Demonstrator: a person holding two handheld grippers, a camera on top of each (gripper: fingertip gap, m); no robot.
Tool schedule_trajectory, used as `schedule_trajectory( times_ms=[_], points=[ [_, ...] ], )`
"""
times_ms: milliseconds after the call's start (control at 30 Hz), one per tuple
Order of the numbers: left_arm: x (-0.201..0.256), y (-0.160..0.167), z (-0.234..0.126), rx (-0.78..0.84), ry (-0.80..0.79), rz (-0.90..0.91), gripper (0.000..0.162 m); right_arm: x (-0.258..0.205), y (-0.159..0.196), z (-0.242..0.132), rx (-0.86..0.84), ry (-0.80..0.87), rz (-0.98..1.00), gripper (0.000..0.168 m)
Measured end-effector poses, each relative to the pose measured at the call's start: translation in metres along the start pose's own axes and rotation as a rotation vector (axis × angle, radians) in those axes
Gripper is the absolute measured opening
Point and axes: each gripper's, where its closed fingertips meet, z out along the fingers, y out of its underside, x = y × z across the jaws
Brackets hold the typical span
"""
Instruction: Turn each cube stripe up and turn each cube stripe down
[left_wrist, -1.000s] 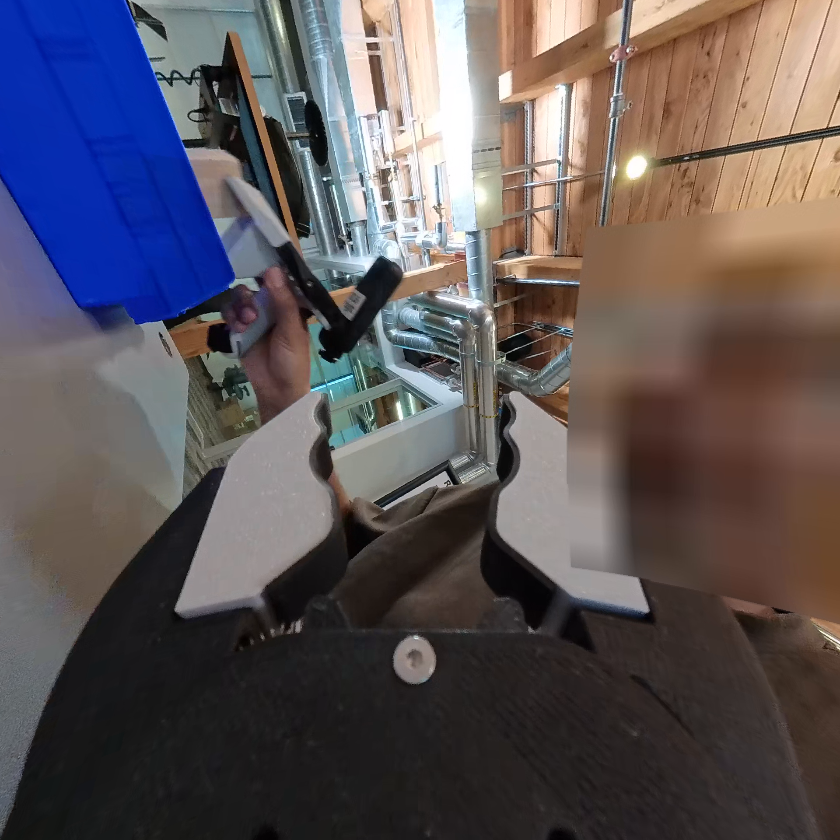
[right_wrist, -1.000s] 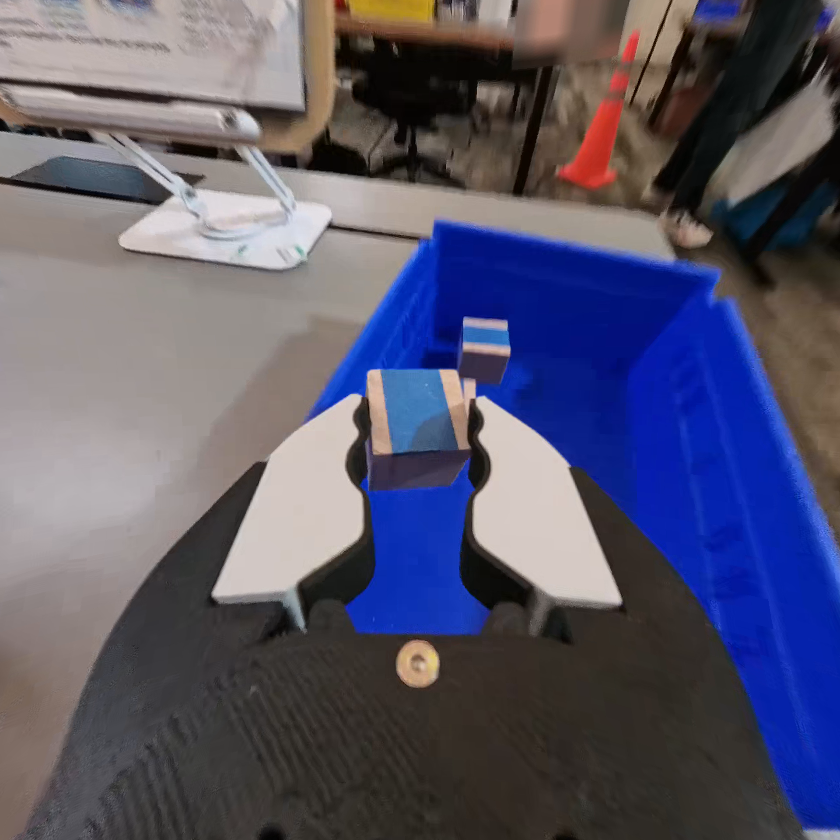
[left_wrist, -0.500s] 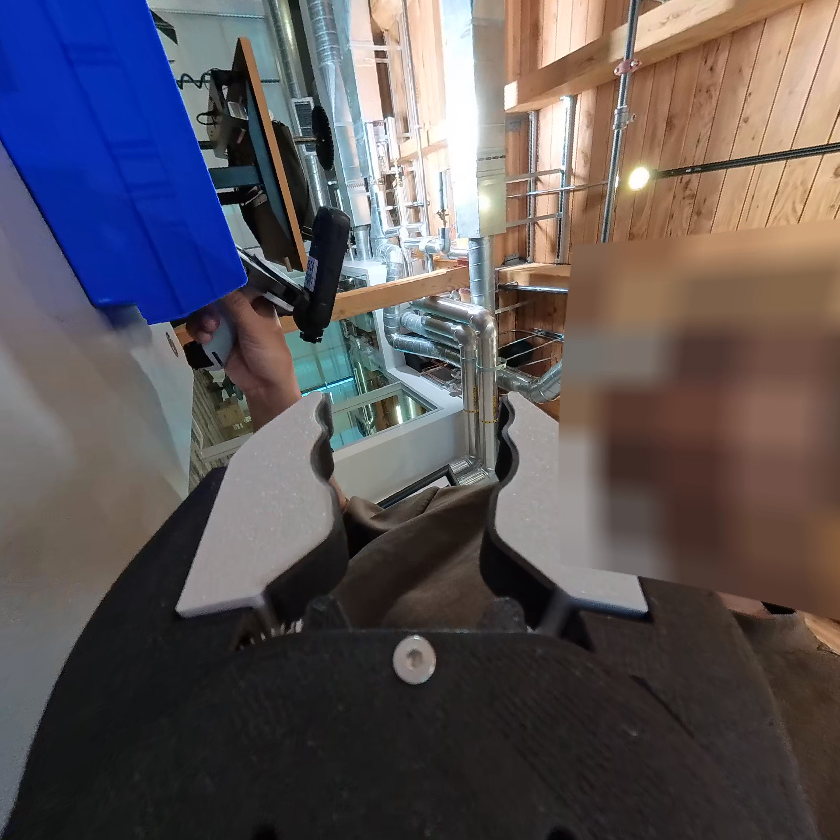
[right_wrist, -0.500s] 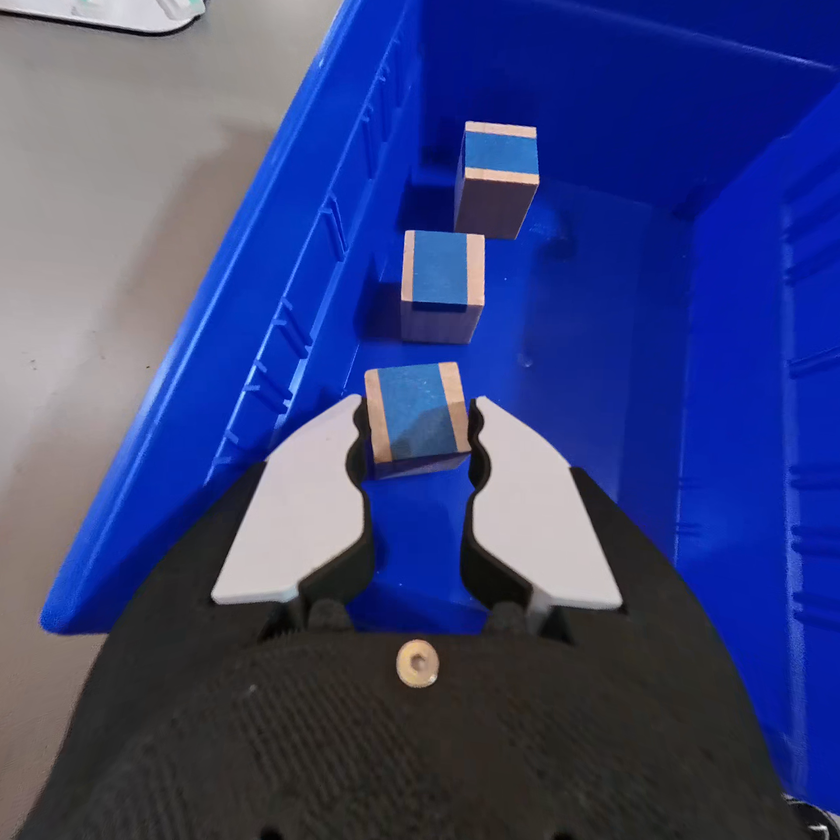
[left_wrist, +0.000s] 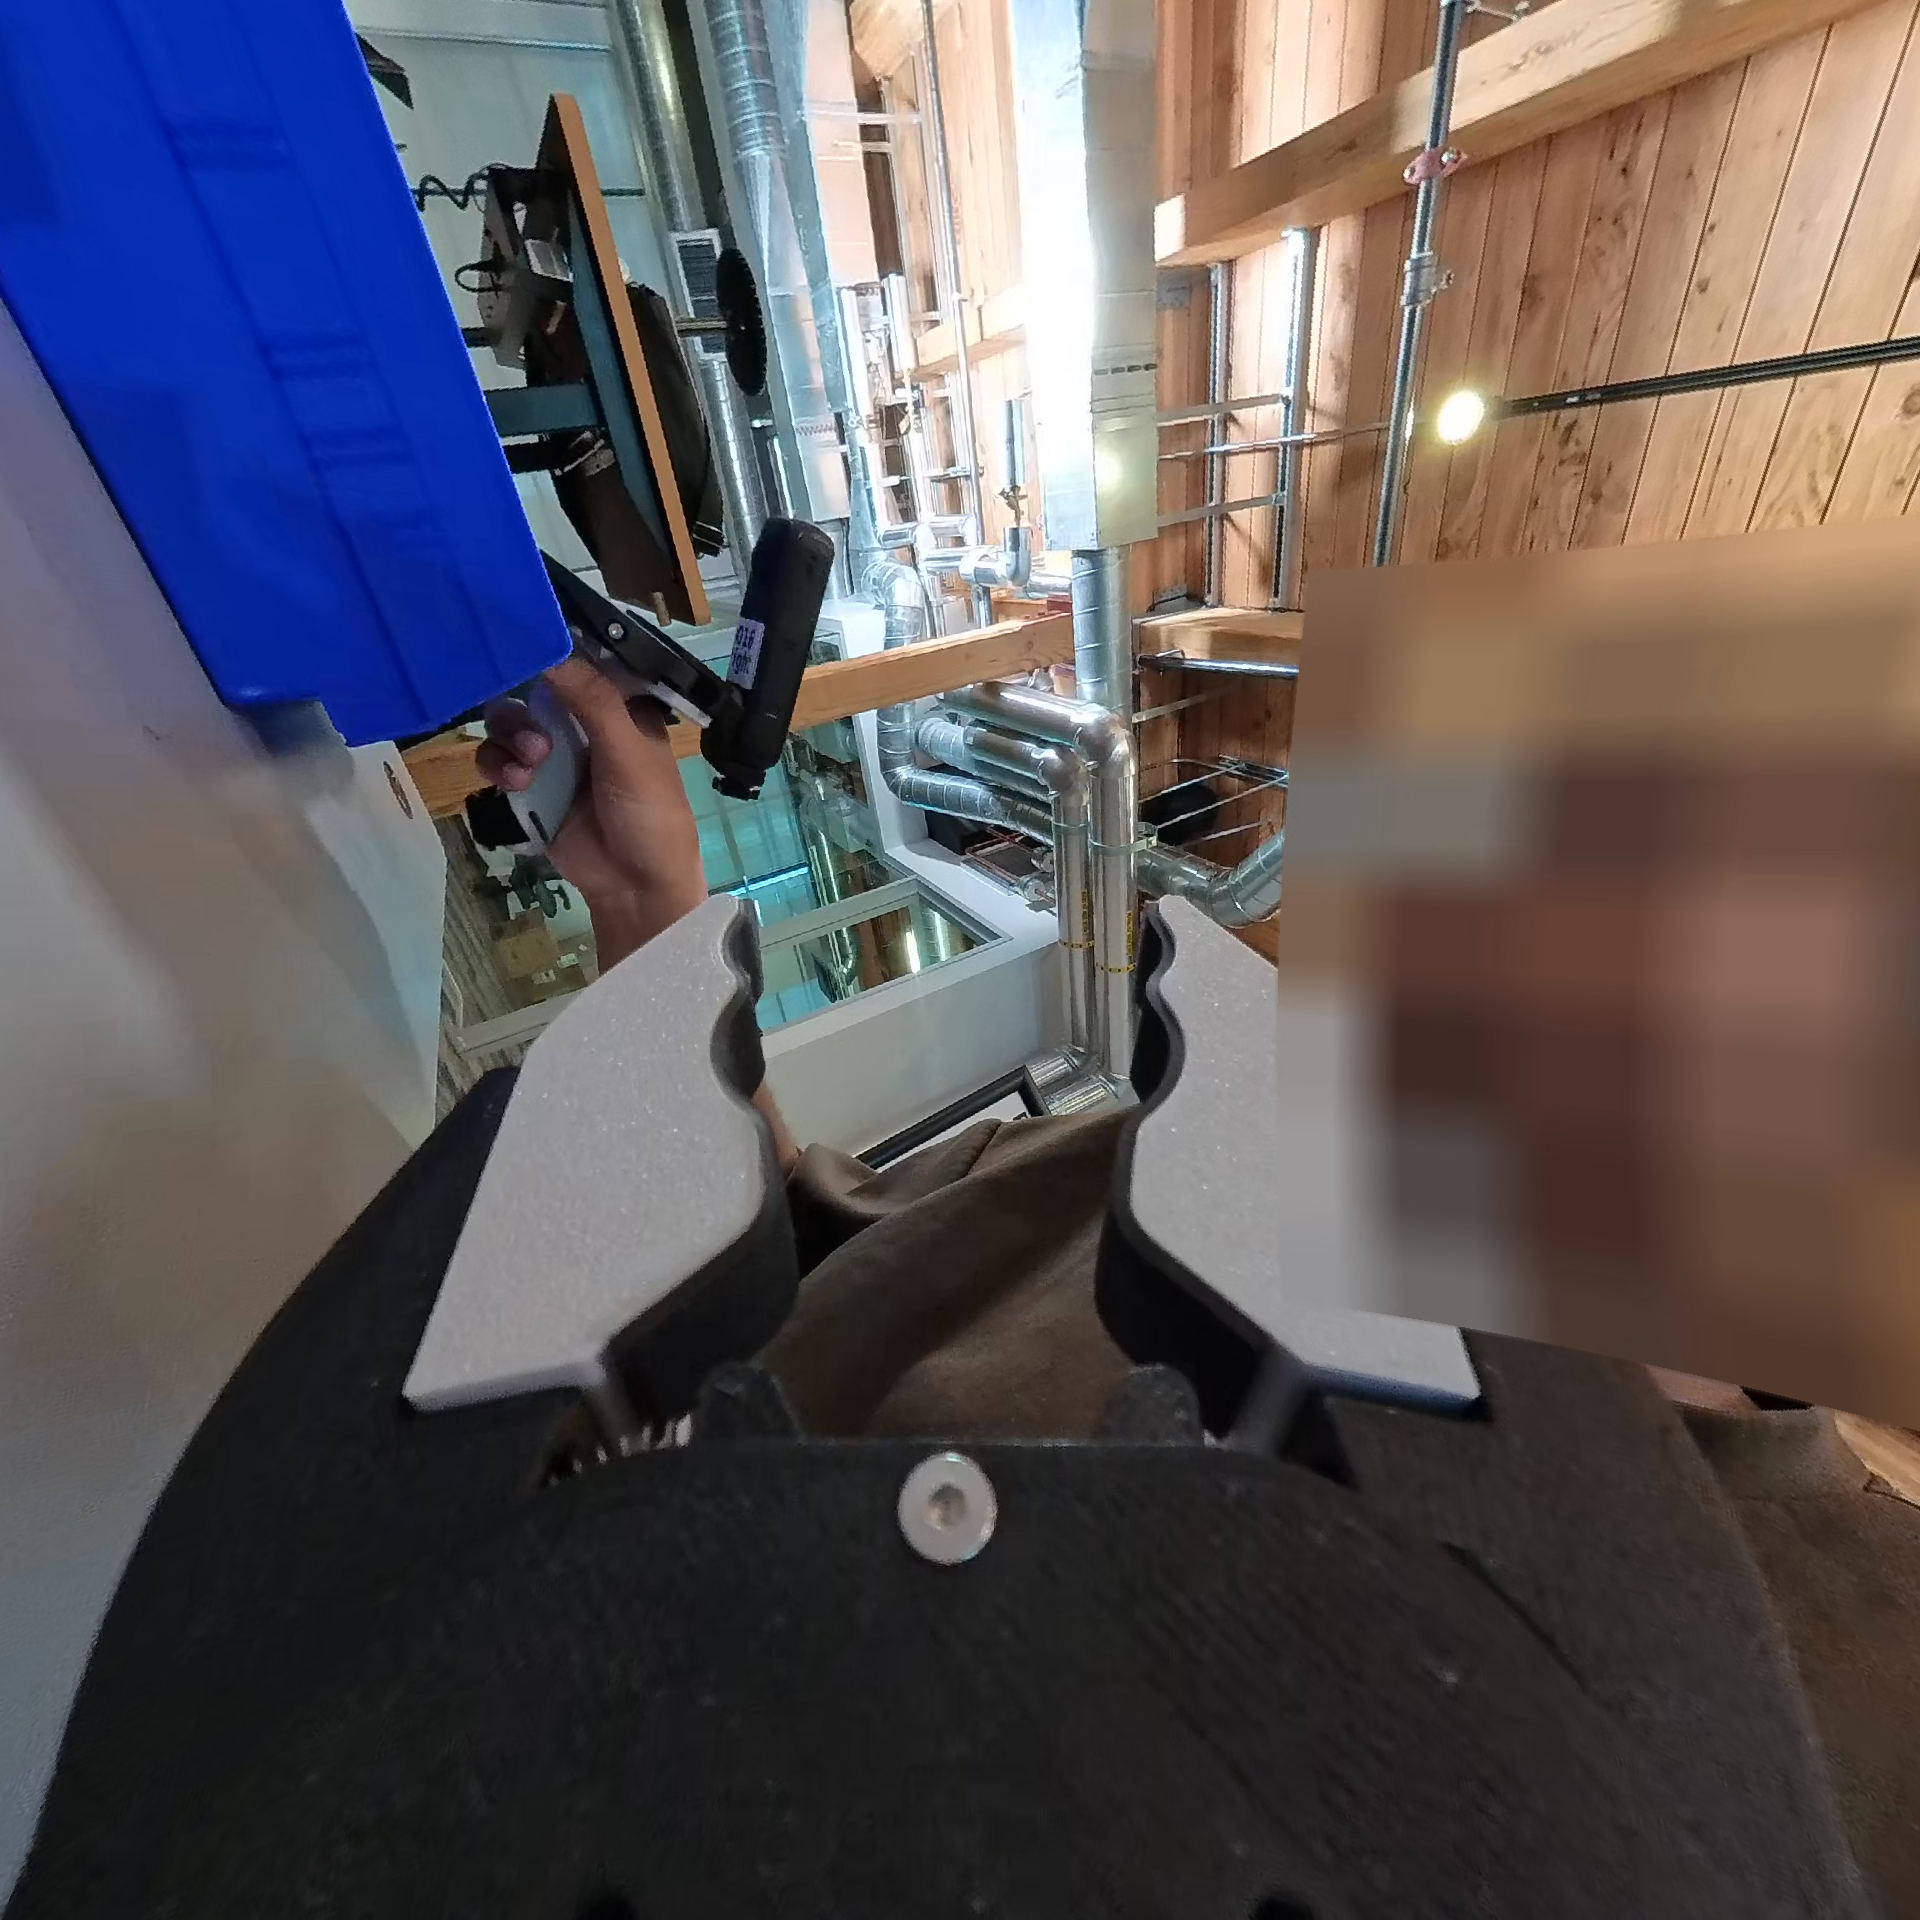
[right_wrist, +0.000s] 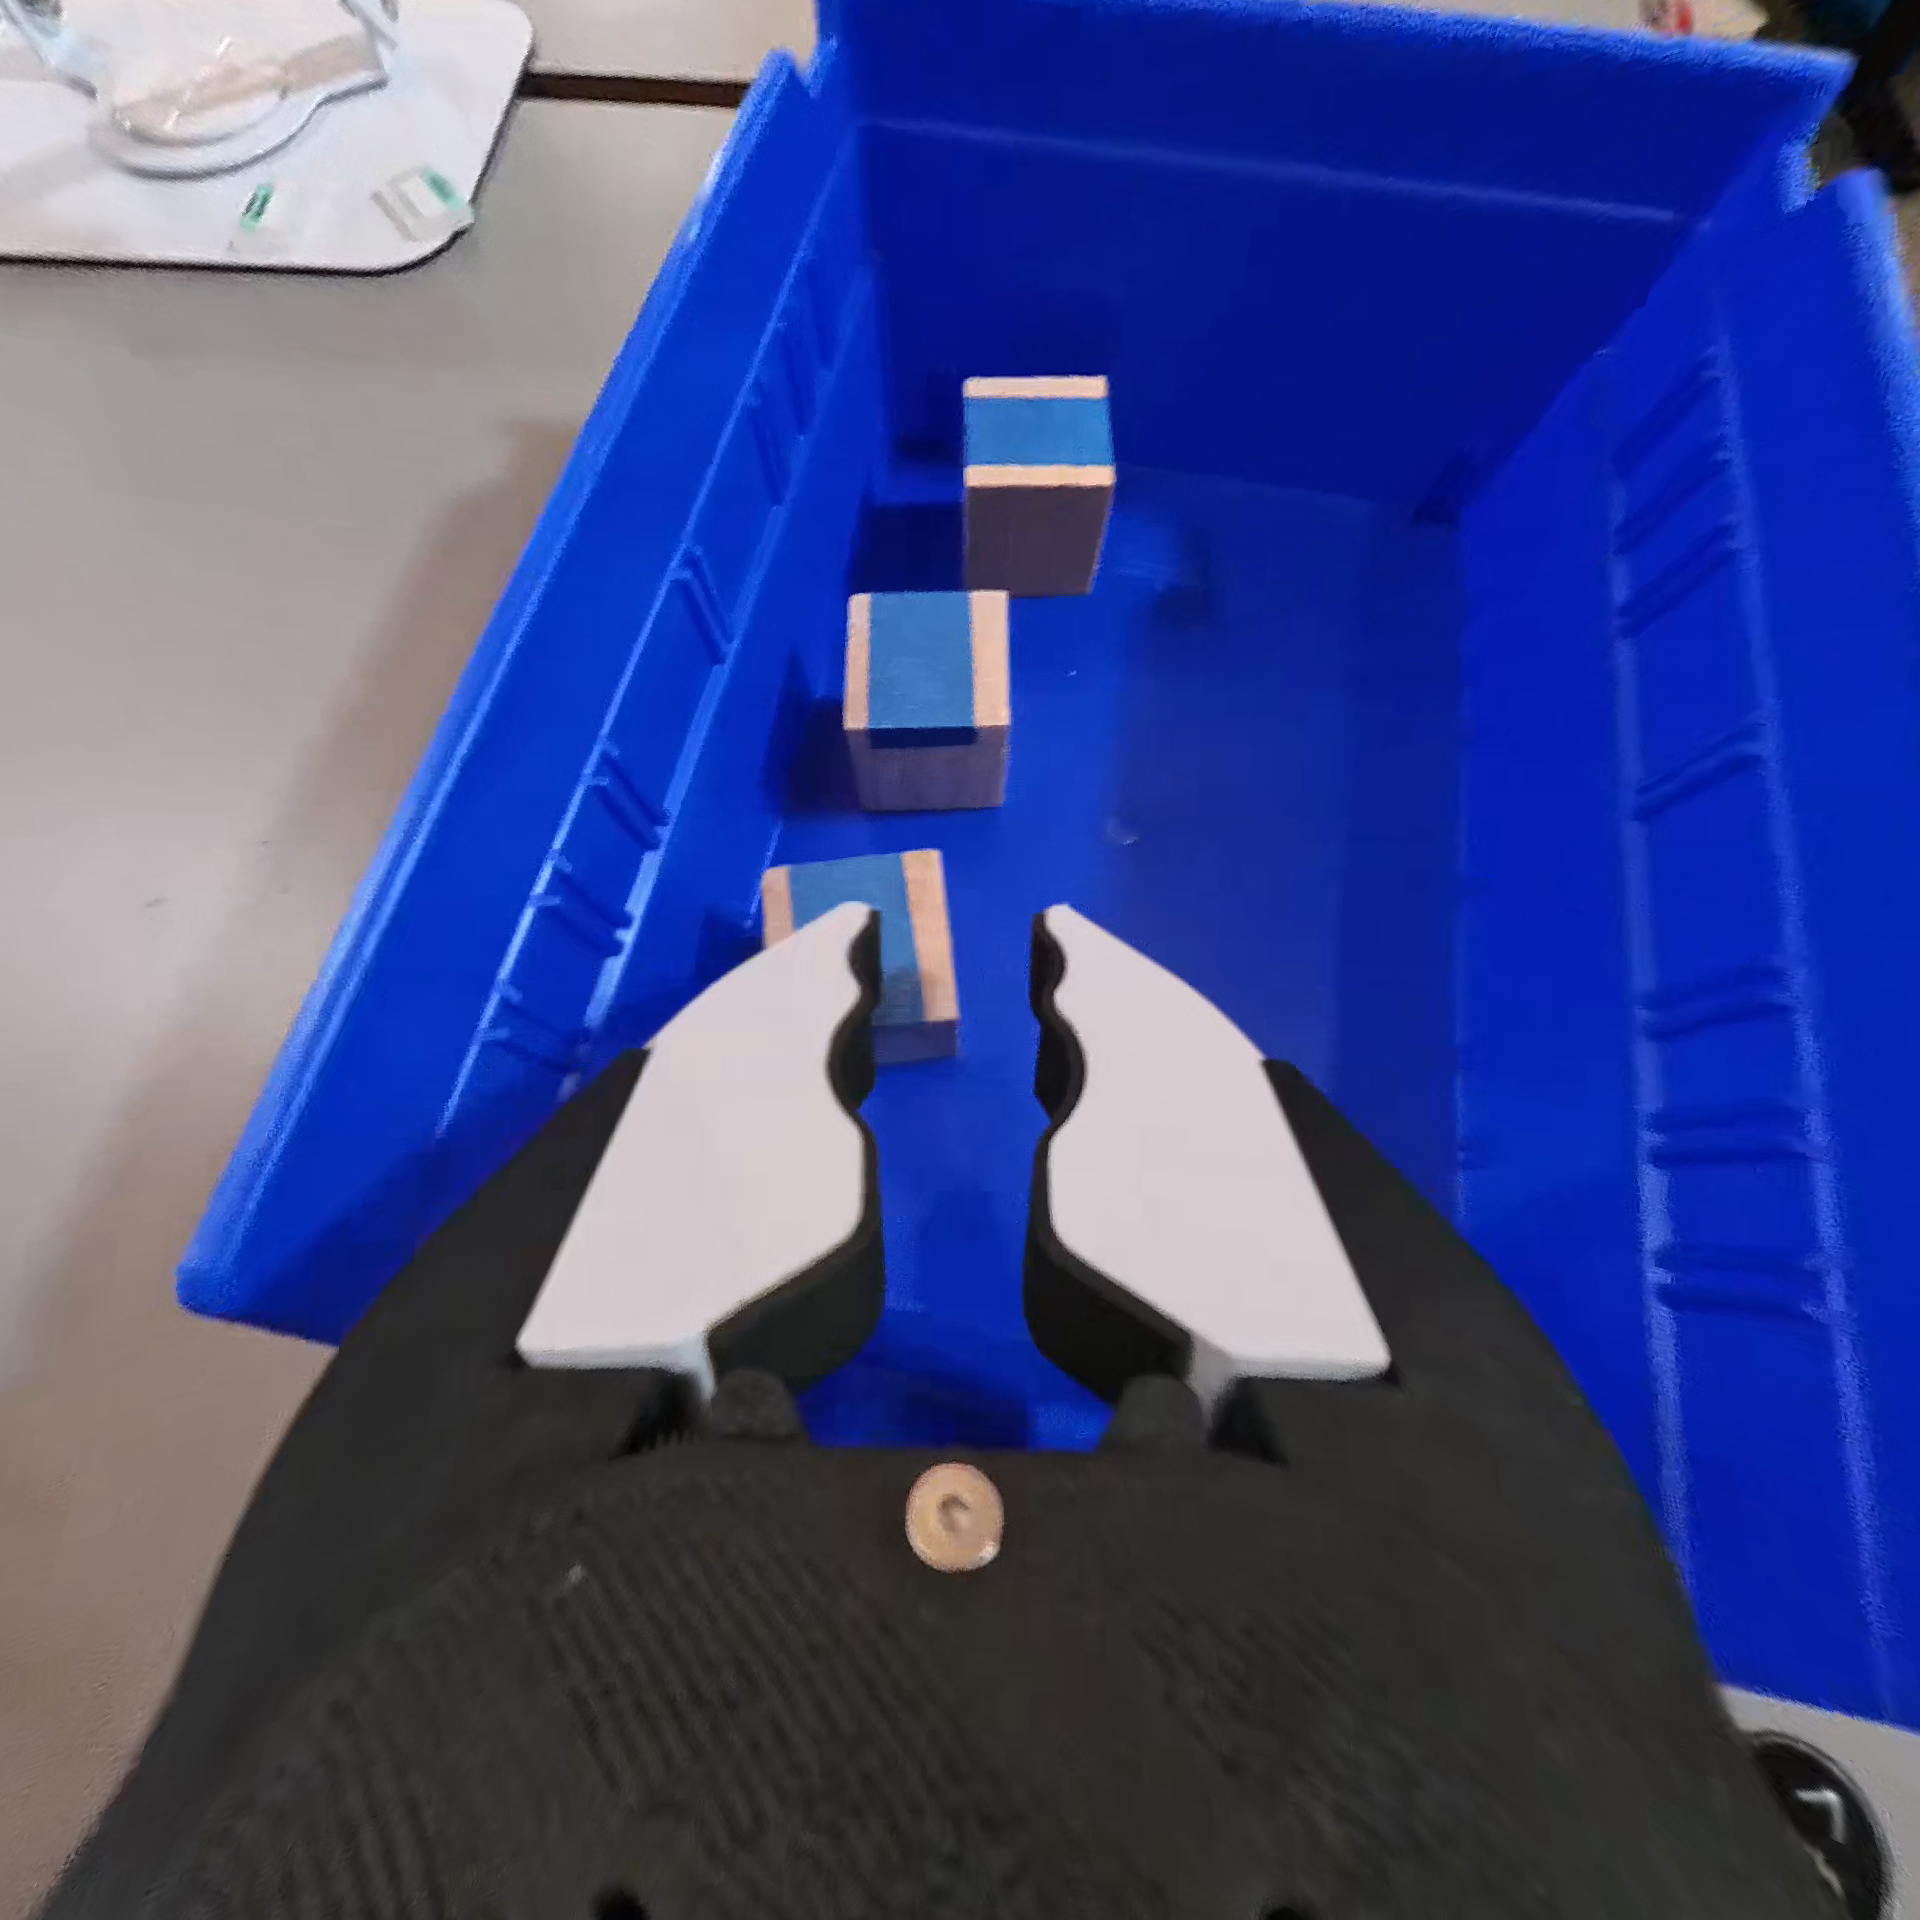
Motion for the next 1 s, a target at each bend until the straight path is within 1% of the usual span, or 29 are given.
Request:
schedule_trajectory(
  times_ms=[67, 100, 233, 333, 467, 633, 733, 833, 900, 1000],
  points=[
    [0.0, 0.0, 0.0, -0.001, -0.001, -0.001, 0.07, 0.01, -0.001, -0.002, 0.006, 0.021, 0.014, 0.007],
    [-0.001, 0.0, 0.0, 0.0, -0.001, -0.002, 0.07, 0.014, 0.001, -0.001, -0.005, 0.028, 0.016, 0.001],
    [-0.002, 0.0, 0.0, -0.002, -0.003, -0.011, 0.07, 0.016, 0.017, 0.009, -0.09, 0.03, -0.015, 0.001],
    [-0.003, 0.002, 0.001, -0.009, -0.005, -0.015, 0.069, 0.005, 0.021, 0.011, -0.13, -0.022, -0.047, 0.001],
    [-0.002, 0.003, 0.001, -0.016, -0.006, -0.01, 0.069, -0.008, 0.018, 0.002, -0.139, -0.116, -0.036, 0.001],
    [0.006, 0.008, 0.003, -0.068, 0.029, -0.021, 0.069, 0.006, 0.01, -0.003, -0.078, -0.049, -0.04, 0.001],
    [0.009, 0.007, 0.003, -0.087, 0.007, 0.037, 0.069, 0.002, 0.003, -0.005, -0.012, -0.064, -0.045, 0.008],
    [0.024, -0.004, 0.0, -0.108, -0.011, 0.148, 0.069, -0.012, -0.02, -0.017, 0.119, -0.091, -0.092, 0.009],
    [0.04, -0.021, -0.007, -0.091, -0.026, 0.239, 0.069, -0.027, -0.042, -0.03, 0.231, -0.109, -0.129, 0.009],
    [0.075, -0.056, -0.025, -0.021, -0.071, 0.42, 0.068, -0.056, -0.068, -0.053, 0.376, -0.149, -0.189, 0.009]
  ],
)
